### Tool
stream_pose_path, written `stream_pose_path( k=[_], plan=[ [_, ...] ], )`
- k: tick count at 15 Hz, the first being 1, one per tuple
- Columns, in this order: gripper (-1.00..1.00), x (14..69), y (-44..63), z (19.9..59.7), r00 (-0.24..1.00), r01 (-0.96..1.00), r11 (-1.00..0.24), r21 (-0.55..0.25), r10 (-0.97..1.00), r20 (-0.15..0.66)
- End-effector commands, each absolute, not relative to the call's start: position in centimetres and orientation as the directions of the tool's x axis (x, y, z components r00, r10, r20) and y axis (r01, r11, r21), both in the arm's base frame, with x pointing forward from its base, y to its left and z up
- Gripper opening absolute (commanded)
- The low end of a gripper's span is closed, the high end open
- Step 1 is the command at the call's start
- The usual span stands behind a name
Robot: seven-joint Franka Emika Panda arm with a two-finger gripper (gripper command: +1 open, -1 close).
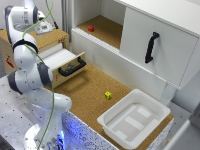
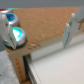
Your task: Grasp the handle of the drawer, then close it
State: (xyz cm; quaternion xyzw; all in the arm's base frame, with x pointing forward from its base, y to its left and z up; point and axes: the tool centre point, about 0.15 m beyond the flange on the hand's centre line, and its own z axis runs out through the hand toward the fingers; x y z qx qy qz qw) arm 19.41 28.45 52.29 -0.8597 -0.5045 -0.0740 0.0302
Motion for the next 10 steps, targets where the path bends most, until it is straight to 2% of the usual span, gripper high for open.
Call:
stream_pose_path(
  k=[1,5,10],
  plan=[
    [1.0,21.5,16.8,48.9,0.656,0.746,-0.664,-0.058,0.715,0.243],
    [1.0,24.5,9.7,46.3,0.816,0.571,-0.813,-0.112,0.547,0.186],
    [1.0,26.1,3.2,41.9,0.942,0.327,-0.93,-0.168,0.307,0.134]
  ],
)
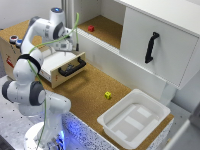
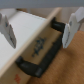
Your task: Grasp the handle of the drawer, then close it
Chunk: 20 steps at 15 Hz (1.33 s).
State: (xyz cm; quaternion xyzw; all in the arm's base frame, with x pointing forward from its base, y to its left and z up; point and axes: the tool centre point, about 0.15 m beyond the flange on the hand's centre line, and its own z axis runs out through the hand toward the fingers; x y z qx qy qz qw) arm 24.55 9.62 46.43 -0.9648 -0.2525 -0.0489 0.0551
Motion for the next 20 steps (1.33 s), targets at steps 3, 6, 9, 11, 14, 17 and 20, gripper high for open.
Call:
stream_pose_path(
  k=[3,6,9,11,14,17,20],
  plan=[
    [1.0,26.9,1.4,38.4,0.979,0.199,-0.956,-0.213,0.183,0.095],
    [1.0,28.5,1.7,36.7,0.983,0.176,-0.967,-0.184,0.165,0.075],
    [1.0,30.7,2.8,36.0,0.976,0.216,-0.966,-0.139,0.211,0.053],
    [1.0,31.8,3.0,35.6,0.976,0.215,-0.972,-0.094,0.211,0.052],
    [-1.0,32.8,3.2,34.6,0.981,0.195,-0.977,-0.089,0.193,0.033],
    [-1.0,32.8,4.2,33.3,0.983,0.182,-0.981,-0.074,0.183,-0.006],
    [-1.0,33.2,5.6,33.3,0.985,0.175,-0.983,-0.057,0.175,0.009]
  ],
)
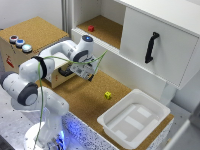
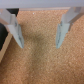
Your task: Grasp the handle of the drawer, then close it
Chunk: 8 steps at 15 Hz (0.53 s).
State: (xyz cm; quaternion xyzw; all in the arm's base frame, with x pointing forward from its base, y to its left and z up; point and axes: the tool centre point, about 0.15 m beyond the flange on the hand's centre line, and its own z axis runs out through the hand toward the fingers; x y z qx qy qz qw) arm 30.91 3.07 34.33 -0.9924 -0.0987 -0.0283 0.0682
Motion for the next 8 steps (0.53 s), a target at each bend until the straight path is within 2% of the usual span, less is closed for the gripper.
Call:
stream_pose_path(
  k=[1,8],
  plan=[
    [-1.0,33.4,6.0,33.1,0.986,0.166,-0.984,-0.062,0.166,0.008],
    [-1.0,35.8,10.1,32.0,0.992,0.123,-0.99,-0.07,0.122,0.009]
  ],
)
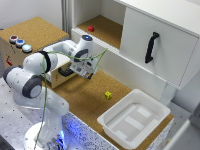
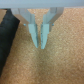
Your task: Grasp the handle of the drawer, then close it
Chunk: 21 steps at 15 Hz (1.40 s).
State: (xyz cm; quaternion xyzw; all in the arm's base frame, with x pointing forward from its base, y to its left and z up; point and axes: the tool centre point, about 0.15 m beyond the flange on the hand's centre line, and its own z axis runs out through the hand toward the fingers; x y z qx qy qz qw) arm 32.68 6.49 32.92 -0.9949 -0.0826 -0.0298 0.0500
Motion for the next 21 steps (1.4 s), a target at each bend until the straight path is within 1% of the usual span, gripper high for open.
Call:
stream_pose_path(
  k=[1,4,6,8,11,21],
  plan=[
    [-1.0,36.1,10.8,31.9,0.994,0.111,-0.992,-0.066,0.111,0.01],
    [-1.0,36.6,12.5,32.0,0.998,0.065,-0.996,-0.053,0.065,0.009],
    [-1.0,37.0,13.6,32.2,0.998,0.065,-0.998,-0.027,0.064,0.006],
    [-1.0,37.4,14.6,32.6,0.998,0.067,-0.997,-0.023,0.067,0.016],
    [-1.0,37.9,16.6,32.8,0.996,0.082,-0.996,-0.033,0.081,0.024],
    [-1.0,39.9,26.7,30.8,0.985,0.175,-0.979,-0.1,0.174,0.016]
  ],
)
